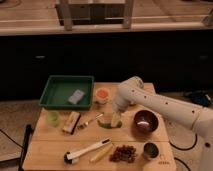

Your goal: Place pepper in plastic cup

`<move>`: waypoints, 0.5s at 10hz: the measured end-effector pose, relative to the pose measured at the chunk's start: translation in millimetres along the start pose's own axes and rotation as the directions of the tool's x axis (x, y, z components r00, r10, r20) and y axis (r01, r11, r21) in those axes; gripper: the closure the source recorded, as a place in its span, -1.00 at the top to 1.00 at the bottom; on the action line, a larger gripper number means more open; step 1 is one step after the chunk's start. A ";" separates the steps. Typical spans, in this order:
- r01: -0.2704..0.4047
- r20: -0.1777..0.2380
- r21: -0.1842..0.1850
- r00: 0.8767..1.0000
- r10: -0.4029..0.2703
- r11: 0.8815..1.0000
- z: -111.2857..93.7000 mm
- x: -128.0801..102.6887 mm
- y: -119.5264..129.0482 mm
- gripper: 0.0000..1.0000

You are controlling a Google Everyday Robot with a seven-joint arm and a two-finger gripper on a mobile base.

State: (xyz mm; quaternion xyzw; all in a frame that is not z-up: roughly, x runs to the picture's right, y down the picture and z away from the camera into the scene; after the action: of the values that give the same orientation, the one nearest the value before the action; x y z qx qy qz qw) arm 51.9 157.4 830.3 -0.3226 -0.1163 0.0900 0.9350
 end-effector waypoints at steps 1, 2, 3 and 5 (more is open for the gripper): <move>-0.004 0.000 0.000 1.000 0.004 1.000 0.8 0.4 0.7 0.60; -0.011 0.001 0.000 1.000 0.011 1.000 3.6 0.7 1.6 0.60; -0.017 0.002 -0.001 1.000 0.017 1.000 7.8 -1.1 2.3 0.60; -0.030 0.003 0.000 1.000 0.030 1.000 13.7 -2.3 2.9 0.60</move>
State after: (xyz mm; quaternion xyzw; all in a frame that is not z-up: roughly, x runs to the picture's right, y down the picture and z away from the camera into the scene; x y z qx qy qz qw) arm 45.7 167.0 838.6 -0.3242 -0.1130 0.1045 0.9334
